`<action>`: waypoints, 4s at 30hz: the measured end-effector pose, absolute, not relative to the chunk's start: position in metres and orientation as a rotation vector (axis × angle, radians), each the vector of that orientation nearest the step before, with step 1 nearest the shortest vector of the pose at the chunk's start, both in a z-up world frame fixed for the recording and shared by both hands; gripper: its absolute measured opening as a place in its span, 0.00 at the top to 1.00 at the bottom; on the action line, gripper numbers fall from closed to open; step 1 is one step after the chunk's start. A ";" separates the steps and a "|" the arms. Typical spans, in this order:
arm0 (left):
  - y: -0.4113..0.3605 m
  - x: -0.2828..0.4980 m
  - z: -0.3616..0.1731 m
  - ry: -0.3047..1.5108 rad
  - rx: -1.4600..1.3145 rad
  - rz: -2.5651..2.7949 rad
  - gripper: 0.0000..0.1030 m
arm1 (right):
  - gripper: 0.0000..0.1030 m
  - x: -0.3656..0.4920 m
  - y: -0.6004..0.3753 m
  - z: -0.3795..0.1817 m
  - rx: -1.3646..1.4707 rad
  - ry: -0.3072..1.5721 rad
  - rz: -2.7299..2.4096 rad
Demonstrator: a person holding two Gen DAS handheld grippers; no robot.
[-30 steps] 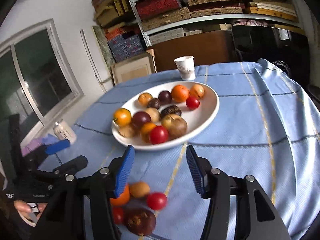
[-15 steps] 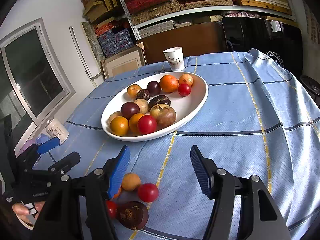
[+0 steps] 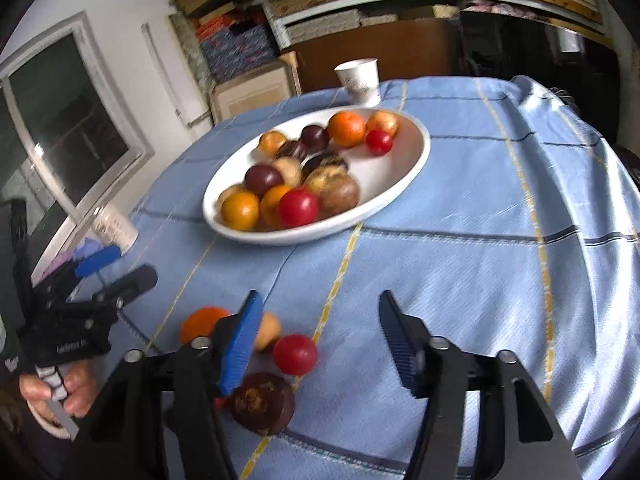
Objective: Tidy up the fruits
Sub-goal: 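Grasp a red tomato with the right tool while the left tool reaches toward an orange, then grasp the orange with the left tool while the right tool holds the tomato, then carry the orange and tomato onto the white plate and open both tools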
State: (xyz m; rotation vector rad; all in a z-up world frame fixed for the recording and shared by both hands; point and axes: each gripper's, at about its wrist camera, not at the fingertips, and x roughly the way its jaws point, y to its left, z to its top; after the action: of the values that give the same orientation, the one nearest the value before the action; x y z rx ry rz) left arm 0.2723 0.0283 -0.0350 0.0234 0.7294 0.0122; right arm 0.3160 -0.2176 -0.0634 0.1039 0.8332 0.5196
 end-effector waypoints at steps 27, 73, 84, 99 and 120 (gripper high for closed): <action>0.027 0.280 -0.047 0.819 -0.067 -0.113 0.05 | 0.76 0.311 -0.226 -0.067 0.204 0.863 0.550; -0.023 0.274 -0.067 0.899 0.011 -0.378 0.55 | 0.75 0.312 -0.227 -0.071 0.195 0.883 0.532; -0.009 0.273 -0.059 0.854 -0.046 -0.335 0.55 | 0.75 0.305 -0.222 -0.064 0.154 0.826 0.545; 0.019 0.337 -0.005 0.642 -0.067 -0.197 0.55 | 0.76 0.356 -0.219 -0.034 0.219 0.622 0.568; 0.045 0.316 -0.015 0.707 -0.156 -0.163 0.04 | 0.33 0.353 -0.239 -0.040 0.164 0.642 0.644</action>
State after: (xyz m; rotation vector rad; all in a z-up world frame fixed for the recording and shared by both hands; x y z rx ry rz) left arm 0.3159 0.0446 -0.0147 -0.1563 0.7072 -0.1629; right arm 0.3529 -0.2394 -0.0402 0.1643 0.6421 0.6444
